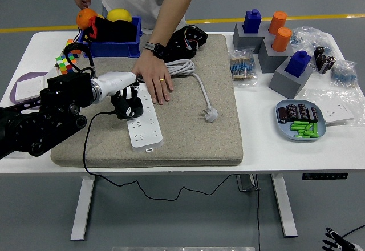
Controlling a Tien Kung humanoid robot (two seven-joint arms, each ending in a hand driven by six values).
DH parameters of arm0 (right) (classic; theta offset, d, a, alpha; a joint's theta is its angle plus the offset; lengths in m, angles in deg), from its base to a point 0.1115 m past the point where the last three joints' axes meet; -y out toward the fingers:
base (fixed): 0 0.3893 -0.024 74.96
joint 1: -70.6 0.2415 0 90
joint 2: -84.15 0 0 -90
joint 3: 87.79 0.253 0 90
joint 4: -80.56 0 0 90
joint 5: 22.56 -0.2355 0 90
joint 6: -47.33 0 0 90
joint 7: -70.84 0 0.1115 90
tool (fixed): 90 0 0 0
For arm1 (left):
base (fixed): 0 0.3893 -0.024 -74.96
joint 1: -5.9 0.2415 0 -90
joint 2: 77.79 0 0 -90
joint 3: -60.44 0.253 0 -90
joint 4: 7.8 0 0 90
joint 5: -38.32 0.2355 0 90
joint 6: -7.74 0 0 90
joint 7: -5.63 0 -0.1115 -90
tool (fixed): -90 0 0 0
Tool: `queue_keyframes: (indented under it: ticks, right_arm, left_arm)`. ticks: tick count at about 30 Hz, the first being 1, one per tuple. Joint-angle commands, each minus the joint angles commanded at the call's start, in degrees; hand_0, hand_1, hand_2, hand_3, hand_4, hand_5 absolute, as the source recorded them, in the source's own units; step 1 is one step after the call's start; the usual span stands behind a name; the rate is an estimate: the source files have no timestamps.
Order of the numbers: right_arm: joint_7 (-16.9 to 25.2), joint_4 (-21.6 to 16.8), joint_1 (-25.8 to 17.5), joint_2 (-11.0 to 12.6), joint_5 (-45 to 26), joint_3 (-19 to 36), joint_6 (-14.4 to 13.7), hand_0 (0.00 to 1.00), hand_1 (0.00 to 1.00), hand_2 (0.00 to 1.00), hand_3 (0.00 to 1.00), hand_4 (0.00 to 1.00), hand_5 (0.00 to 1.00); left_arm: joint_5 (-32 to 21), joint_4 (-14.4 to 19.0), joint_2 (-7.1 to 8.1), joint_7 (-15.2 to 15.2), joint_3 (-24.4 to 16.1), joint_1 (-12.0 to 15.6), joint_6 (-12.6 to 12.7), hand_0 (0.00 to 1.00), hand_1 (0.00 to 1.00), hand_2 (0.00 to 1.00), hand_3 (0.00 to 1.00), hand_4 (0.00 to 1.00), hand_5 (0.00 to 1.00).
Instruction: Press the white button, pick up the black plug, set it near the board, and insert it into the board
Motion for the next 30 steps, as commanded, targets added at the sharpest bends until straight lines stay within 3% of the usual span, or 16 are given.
queue_keyframes:
  ticks: [3, 9, 16, 24, 25, 30]
  right_arm:
    - [0.0, 0.0, 0.0, 0.0, 0.0, 0.0, 0.0, 0.778, 0.663, 0.642, 0.621, 0.713, 0.466]
    - [0.1, 0.0, 0.1, -0.1, -0.2, -0.1, 0.0, 0.778, 0.664, 0.642, 0.621, 0.712, 0.466]
    - [0.1, 0.0, 0.0, -0.2, -0.3, -0.3, 0.0, 0.778, 0.664, 0.642, 0.621, 0.713, 0.466]
    - [0.1, 0.0, -0.1, -0.2, -0.2, -0.5, 0.0, 0.778, 0.664, 0.642, 0.621, 0.713, 0.466]
    - [0.2, 0.0, -0.1, -0.2, -0.2, -0.6, 0.0, 0.778, 0.664, 0.642, 0.621, 0.713, 0.465]
    - [0.2, 0.0, 0.0, -0.3, -0.2, -0.6, 0.1, 0.778, 0.664, 0.642, 0.621, 0.713, 0.465]
  left_arm:
    - [0.0, 0.0, -0.01, 0.0, 0.0, 0.0, 0.0, 0.310, 0.278, 0.248, 0.312, 0.684, 0.002]
    - [-1.0, -2.0, -1.60, 0.3, 1.5, -0.1, 0.1, 0.305, 0.283, 0.262, 0.349, 0.705, 0.002]
    - [-1.7, -2.9, -1.78, 0.1, 2.1, 0.3, 0.1, 0.303, 0.286, 0.263, 0.347, 0.702, 0.002]
    - [-3.4, -2.2, -1.58, 0.7, -0.9, 0.7, -0.6, 0.297, 0.290, 0.266, 0.356, 0.716, 0.002]
    - [-3.6, -2.2, -1.58, 0.8, -1.2, 0.7, -0.7, 0.307, 0.375, 0.342, 0.418, 0.773, 0.002]
    - [-3.8, -2.2, -1.60, 1.0, -1.5, 0.8, -0.8, 0.307, 0.375, 0.342, 0.418, 0.773, 0.002]
